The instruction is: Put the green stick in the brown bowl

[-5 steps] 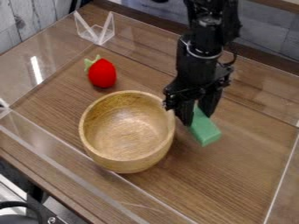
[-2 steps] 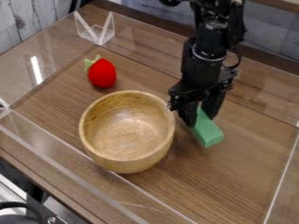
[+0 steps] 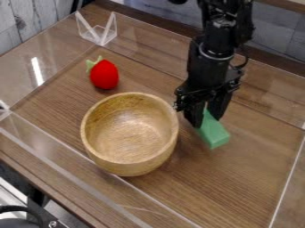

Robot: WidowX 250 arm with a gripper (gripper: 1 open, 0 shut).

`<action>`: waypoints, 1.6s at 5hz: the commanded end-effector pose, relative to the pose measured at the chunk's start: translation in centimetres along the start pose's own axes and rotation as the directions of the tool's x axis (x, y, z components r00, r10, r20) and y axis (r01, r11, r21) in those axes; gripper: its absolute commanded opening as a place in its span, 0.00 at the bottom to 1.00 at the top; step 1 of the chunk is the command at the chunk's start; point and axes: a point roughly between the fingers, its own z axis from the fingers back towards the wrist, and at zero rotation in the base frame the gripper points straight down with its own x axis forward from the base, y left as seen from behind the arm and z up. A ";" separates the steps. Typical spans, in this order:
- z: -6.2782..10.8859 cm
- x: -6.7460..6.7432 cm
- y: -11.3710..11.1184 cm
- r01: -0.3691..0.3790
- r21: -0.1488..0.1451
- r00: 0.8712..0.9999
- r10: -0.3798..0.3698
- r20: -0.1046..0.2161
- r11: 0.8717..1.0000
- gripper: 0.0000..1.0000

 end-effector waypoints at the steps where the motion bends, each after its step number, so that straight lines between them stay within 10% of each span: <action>1: 1.4 -0.3 -0.2 0.055 -0.050 0.998 -0.054 0.017 0.997 0.00; 4: 3.5 -0.9 0.3 0.125 -0.067 0.992 -0.126 -0.012 0.990 0.00; 6: 6.1 1.0 3.3 -0.070 -0.086 0.997 0.067 -0.030 0.994 0.00; 8: 5.5 3.1 4.7 -0.025 -0.082 1.000 0.023 -0.018 0.996 0.00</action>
